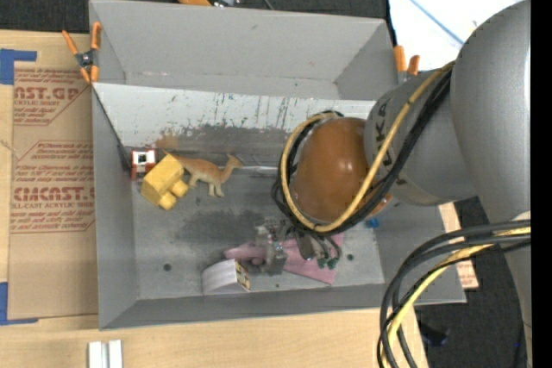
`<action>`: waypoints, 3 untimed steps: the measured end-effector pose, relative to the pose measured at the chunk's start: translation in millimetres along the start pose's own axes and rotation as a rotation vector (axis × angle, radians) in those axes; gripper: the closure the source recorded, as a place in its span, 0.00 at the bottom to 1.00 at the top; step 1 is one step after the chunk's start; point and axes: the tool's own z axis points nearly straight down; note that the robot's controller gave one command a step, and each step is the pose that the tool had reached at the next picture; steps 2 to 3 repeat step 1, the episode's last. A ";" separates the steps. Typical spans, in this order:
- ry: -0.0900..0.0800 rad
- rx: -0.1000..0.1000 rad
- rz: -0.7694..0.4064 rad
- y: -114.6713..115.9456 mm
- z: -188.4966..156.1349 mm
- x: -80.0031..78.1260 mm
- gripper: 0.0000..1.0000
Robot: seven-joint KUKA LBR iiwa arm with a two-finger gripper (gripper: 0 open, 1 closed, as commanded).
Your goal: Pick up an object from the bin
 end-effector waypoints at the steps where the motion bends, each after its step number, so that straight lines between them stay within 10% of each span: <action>1: 0.008 0.000 0.000 -0.1 1.1 2.0 0.00; 3: 0.008 0.000 0.000 -0.1 1.1 2.0 0.00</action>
Offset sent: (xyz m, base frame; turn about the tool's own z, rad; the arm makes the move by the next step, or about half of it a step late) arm 0.0000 0.0000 0.0000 0.0000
